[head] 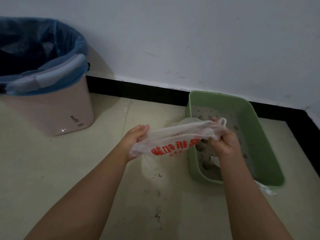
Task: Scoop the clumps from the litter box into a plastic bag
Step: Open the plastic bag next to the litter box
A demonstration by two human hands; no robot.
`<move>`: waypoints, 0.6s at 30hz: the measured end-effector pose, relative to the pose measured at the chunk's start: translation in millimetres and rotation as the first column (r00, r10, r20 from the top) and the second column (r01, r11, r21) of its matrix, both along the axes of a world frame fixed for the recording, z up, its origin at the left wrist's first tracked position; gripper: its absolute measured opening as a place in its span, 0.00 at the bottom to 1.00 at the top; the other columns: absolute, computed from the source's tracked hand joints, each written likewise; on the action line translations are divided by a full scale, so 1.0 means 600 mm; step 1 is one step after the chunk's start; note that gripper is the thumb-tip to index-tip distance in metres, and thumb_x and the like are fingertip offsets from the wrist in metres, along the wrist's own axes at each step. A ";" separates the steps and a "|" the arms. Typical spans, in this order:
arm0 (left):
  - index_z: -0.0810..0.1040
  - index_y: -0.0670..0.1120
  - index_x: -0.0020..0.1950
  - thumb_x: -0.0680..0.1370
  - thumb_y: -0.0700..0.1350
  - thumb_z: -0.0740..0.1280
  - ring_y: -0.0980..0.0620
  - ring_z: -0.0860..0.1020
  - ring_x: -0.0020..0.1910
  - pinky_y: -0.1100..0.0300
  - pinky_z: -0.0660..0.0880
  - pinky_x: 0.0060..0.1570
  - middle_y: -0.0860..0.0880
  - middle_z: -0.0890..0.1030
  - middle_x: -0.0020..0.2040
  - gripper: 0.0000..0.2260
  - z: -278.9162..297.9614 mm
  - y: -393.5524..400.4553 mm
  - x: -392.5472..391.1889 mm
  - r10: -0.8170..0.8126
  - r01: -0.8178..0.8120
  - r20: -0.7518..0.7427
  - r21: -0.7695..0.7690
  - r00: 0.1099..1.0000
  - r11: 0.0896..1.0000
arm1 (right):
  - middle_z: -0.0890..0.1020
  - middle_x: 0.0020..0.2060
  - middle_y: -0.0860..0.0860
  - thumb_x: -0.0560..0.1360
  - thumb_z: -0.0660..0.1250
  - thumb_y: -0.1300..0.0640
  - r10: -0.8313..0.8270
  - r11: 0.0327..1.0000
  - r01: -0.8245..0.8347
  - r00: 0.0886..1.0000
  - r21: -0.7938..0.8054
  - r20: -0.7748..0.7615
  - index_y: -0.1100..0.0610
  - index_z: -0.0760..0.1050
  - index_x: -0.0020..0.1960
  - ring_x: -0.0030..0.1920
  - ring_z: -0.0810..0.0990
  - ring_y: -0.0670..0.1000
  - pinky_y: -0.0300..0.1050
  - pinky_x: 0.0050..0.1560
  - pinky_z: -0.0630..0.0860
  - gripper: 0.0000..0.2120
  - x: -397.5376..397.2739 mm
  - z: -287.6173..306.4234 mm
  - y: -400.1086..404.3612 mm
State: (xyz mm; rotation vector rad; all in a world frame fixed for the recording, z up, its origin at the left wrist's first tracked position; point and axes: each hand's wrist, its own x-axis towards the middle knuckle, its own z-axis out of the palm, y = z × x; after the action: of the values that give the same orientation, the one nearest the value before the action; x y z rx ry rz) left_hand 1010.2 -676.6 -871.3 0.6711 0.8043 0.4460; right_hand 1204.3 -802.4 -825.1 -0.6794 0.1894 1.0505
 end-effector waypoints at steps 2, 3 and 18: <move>0.65 0.44 0.36 0.80 0.37 0.57 0.58 0.73 0.17 0.69 0.73 0.20 0.50 0.74 0.21 0.12 0.001 0.013 -0.012 0.029 -0.028 0.024 -0.035 0.999 0.999 | 0.81 0.26 0.60 0.42 0.81 0.73 0.182 0.982 -0.174 0.978 -0.079 0.104 0.67 0.80 0.33 0.24 0.82 0.52 0.48 0.23 0.79 0.20 0.008 -0.008 -0.015; 0.64 0.44 0.36 0.80 0.35 0.56 0.58 0.73 0.17 0.68 0.73 0.20 0.50 0.75 0.21 0.13 0.002 0.019 -0.016 0.061 -0.059 0.033 -0.061 0.998 0.996 | 0.82 0.27 0.60 0.35 0.82 0.71 0.306 0.946 -0.282 0.938 -0.160 0.161 0.65 0.82 0.31 0.26 0.83 0.53 0.48 0.23 0.79 0.25 0.007 -0.006 -0.022; 0.67 0.42 0.36 0.75 0.29 0.60 0.54 0.76 0.19 0.67 0.76 0.22 0.44 0.73 0.30 0.11 0.031 0.044 -0.022 0.132 -0.100 0.137 -0.223 0.982 0.970 | 0.73 0.15 0.49 0.80 0.54 0.60 0.610 0.709 -0.294 0.712 -0.641 0.348 0.61 0.69 0.35 0.15 0.72 0.43 0.31 0.17 0.69 0.16 0.028 -0.040 -0.030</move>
State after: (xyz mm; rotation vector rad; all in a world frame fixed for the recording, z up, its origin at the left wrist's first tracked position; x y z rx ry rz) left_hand 996.8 -650.2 -852.9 0.3853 0.7377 0.5020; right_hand 1221.1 -820.5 -849.2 -1.5996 -0.2166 1.2603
